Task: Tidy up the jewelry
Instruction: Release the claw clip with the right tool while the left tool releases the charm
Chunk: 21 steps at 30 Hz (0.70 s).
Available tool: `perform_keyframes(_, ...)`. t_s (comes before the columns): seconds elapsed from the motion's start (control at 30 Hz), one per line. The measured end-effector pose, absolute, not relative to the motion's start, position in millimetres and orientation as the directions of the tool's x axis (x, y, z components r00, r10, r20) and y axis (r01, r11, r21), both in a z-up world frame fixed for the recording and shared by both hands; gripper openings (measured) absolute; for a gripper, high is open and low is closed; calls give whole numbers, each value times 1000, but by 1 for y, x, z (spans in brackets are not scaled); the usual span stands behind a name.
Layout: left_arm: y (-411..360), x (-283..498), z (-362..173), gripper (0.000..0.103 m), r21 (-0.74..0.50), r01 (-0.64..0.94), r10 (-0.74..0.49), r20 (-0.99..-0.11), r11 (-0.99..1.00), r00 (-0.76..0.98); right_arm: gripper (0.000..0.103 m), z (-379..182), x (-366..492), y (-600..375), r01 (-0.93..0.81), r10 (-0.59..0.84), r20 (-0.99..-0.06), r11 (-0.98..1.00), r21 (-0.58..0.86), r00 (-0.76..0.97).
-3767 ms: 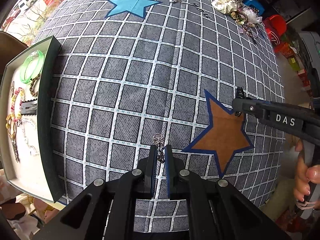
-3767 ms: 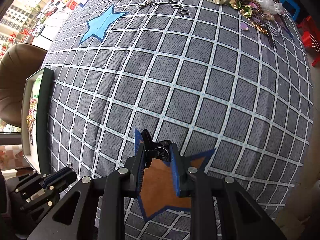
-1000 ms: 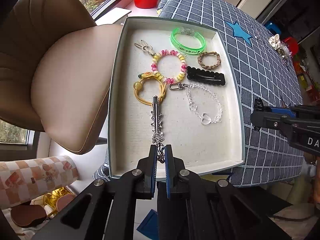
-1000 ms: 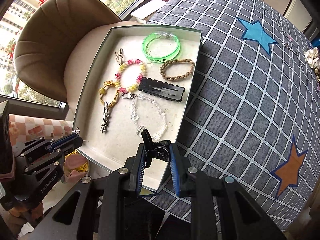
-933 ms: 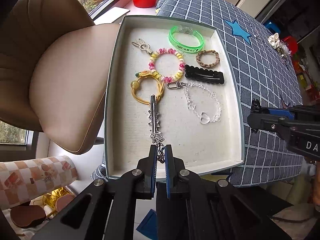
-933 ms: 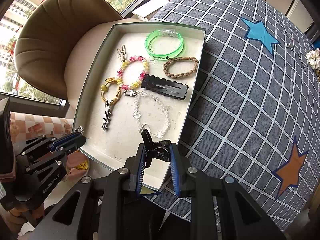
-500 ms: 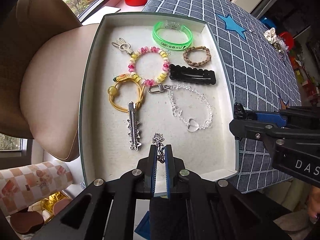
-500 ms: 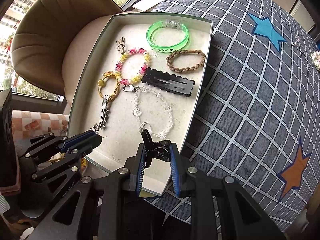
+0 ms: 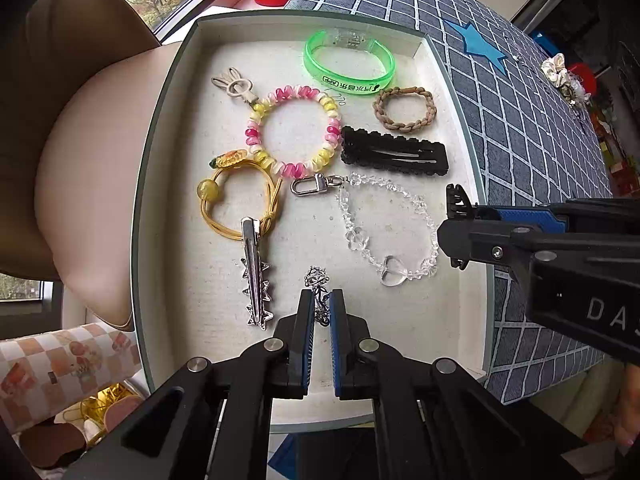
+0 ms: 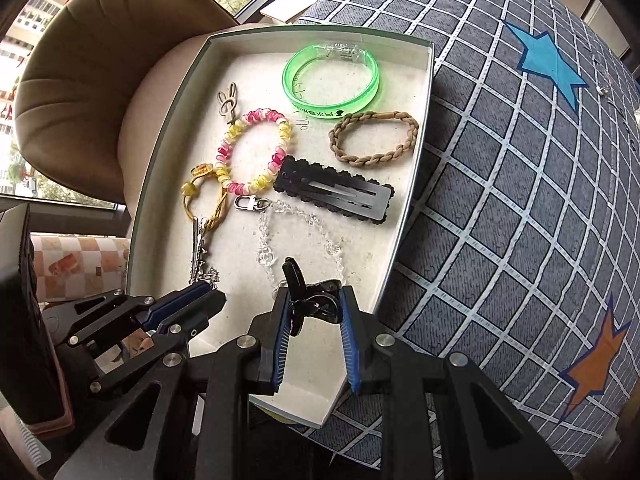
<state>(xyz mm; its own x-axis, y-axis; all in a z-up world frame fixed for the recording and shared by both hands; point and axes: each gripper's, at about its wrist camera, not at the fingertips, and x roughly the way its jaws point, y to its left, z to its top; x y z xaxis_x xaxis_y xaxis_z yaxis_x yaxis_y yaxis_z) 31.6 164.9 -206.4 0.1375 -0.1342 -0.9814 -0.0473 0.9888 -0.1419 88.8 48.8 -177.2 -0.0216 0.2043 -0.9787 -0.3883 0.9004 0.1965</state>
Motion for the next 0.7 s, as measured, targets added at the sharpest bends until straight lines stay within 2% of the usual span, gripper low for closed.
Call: perform_keyframes(0.7,158,46,-217,15,-53,-26,-48,-986,998,158,26,-212,105,72,-419,162,-986,894,158,-27)
